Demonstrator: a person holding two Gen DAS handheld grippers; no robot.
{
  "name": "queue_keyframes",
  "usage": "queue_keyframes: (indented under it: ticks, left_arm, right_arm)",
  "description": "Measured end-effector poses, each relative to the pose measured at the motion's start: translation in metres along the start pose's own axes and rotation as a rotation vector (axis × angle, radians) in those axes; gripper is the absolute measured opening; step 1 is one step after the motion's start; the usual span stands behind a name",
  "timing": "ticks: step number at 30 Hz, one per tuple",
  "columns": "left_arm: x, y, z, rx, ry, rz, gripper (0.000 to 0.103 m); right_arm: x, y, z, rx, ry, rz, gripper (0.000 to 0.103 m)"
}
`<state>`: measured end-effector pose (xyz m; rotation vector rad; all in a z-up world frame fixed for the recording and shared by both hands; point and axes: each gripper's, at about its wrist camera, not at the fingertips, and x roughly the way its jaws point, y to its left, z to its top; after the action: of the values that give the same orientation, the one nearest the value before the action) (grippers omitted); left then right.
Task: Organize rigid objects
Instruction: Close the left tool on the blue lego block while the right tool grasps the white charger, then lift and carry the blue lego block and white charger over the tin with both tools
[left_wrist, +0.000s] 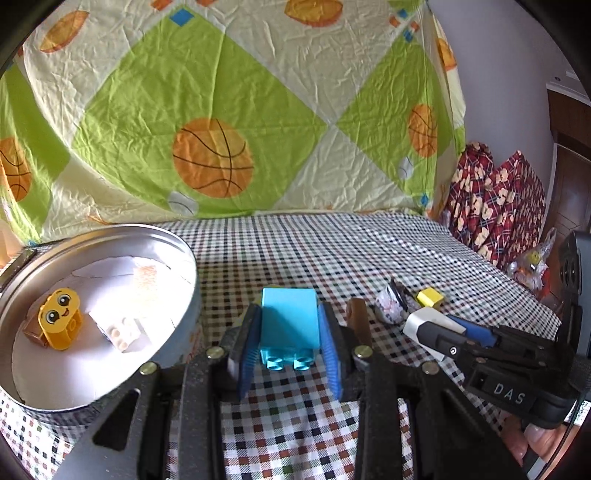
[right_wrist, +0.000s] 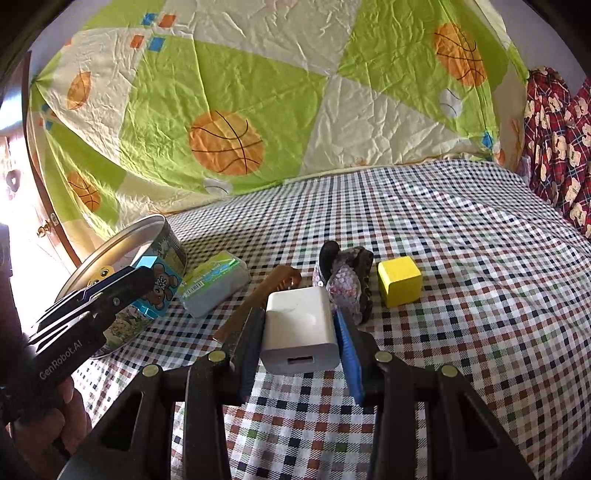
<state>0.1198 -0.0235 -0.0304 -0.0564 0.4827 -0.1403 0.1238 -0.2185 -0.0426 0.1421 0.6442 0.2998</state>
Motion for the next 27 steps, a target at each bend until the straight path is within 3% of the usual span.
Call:
queue_keyframes:
  ticks: [8, 15, 27]
  left_arm:
    - [-0.011, -0.006, 0.0, 0.033, -0.062, 0.029, 0.03]
    - [-0.019, -0.008, -0.001, 0.043, -0.102, 0.049, 0.03]
    - [-0.026, -0.007, -0.002, 0.035, -0.136, 0.065, 0.03]
  right_arm:
    - [-0.011, 0.005, -0.003, -0.011, -0.068, 0.015, 0.041]
    - [-0.031, 0.011, -0.009, -0.034, -0.185, 0.012, 0.041]
    - [-0.043, 0.011, -0.012, -0.041, -0.256, 0.008, 0.041]
